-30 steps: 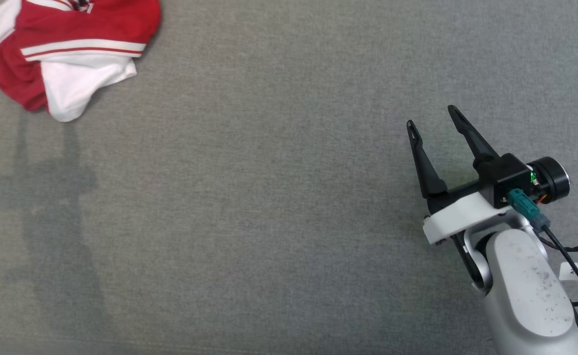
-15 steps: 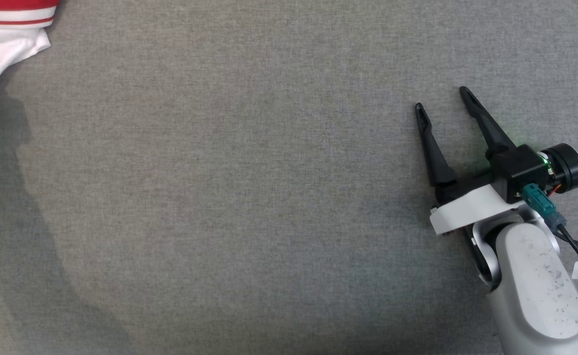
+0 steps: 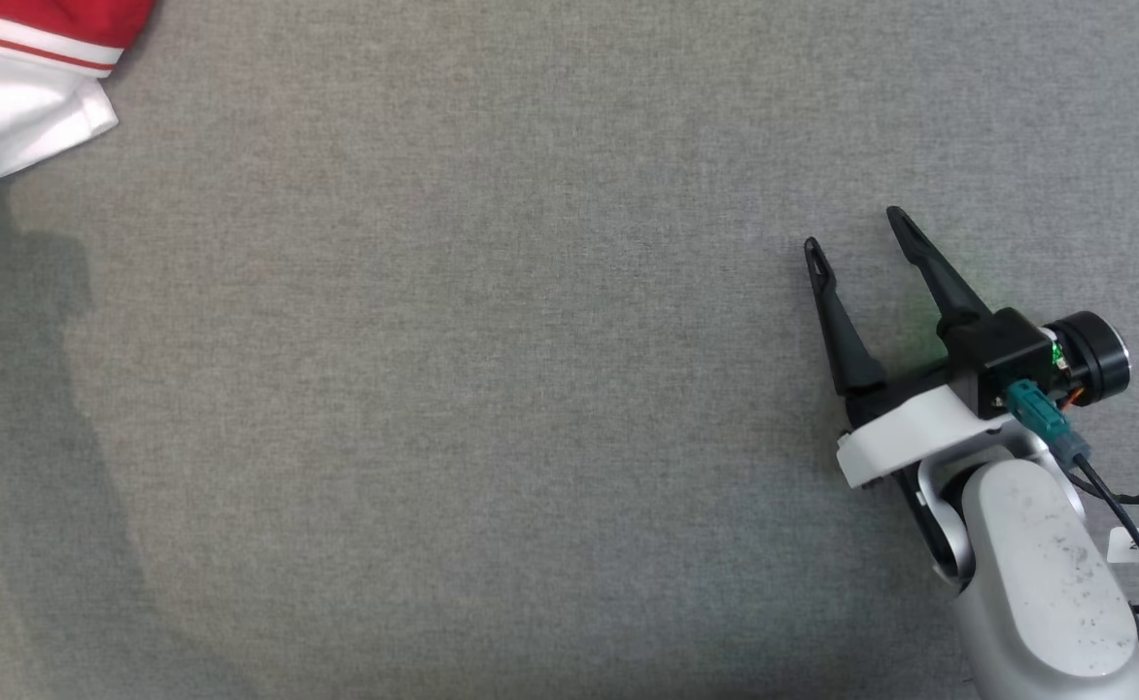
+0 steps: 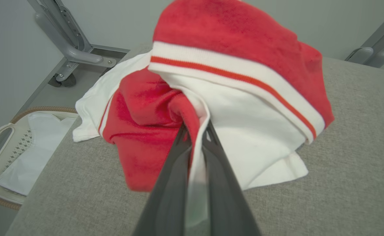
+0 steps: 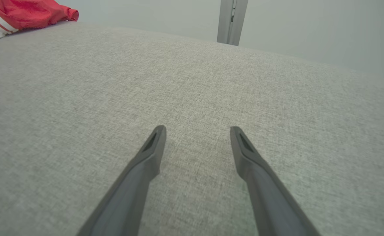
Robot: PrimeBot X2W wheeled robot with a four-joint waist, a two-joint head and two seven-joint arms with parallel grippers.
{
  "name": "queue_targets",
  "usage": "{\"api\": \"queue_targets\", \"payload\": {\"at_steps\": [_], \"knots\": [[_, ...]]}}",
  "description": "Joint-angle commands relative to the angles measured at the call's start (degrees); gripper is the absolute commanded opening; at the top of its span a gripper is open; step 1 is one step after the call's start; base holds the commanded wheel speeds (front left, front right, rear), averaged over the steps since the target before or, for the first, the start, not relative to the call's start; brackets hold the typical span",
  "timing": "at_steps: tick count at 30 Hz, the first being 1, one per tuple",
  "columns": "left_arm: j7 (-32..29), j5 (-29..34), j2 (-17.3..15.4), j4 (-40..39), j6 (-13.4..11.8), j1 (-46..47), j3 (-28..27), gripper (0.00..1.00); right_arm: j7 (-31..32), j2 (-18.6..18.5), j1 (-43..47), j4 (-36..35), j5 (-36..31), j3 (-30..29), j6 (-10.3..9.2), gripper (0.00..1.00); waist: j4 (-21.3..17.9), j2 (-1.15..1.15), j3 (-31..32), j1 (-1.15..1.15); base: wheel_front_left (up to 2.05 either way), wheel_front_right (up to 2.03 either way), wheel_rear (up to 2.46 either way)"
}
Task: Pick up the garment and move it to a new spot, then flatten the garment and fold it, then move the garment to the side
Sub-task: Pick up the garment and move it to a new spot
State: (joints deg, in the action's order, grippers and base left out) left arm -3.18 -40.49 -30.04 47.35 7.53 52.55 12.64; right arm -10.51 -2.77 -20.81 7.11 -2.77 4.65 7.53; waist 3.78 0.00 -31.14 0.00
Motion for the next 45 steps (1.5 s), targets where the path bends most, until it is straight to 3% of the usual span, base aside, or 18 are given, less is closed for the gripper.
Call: {"api": "queue_targets", "payload": {"at_steps": [1,12,17,23,28,36,40,45], "knots": [[0.85,-0.44,-0.98,-0.44,-0.07,0.04,0.64,0.0,-0.52,-0.23,0.59,0.78,0.44,0.17,-0.08,1.0,-0.07,0.0,2.83,0.0,0.0,0.0,0.0],[2.91,0.0,-4.74,-9.62,-0.07,0.56,8.81,0.0,-3.27,-0.21,2.7,7.31,5.14,1.11,-0.08,1.0,-3.22,0.0,14.49,0.0,0.0,0.0,0.0],[1.46,0.76,-4.35,-16.28,-0.07,1.51,12.46,0.0,-4.19,-0.22,4.11,9.58,6.77,0.32,-0.08,1.0,-5.92,0.0,19.85,0.0,0.0,0.0,0.0],[-0.32,-0.54,1.58,-23.75,-0.43,0.16,15.9,0.0,-4.66,-0.22,5.98,11.13,8.15,-1.0,-0.08,1.0,-9.46,0.0,24.69,0.0,0.0,0.0,0.0],[-0.2,-0.91,9.51,-28.75,-1.11,-2.12,20.27,0.0,-4.68,-0.22,7.12,11.54,8.19,-2.82,-0.08,1.0,-11.98,0.0,26.16,0.0,0.0,0.0,0.0],[4.66,-3.78,20.65,-24.52,-1.73,-6.92,23.47,0.0,-4.72,-0.18,6.05,9.72,9.03,-3.92,-0.08,1.0,-15.57,0.0,23.02,0.0,0.0,0.0,0.0],[7.76,-5.29,22.66,-16.89,-1.45,-10.29,23.26,0.0,-4.73,-0.21,5.19,9.06,9.62,-3.71,-0.08,1.0,-16.75,0.0,20.41,0.0,0.0,0.0,0.0],[12.44,-2.56,20.96,-6.36,-1.56,-11.97,24.38,0.0,-4.74,-0.19,4.66,8.49,10.0,-3.75,-0.08,1.0,-17.47,0.0,17.7,0.0,0.0,0.0,0.0]]}}
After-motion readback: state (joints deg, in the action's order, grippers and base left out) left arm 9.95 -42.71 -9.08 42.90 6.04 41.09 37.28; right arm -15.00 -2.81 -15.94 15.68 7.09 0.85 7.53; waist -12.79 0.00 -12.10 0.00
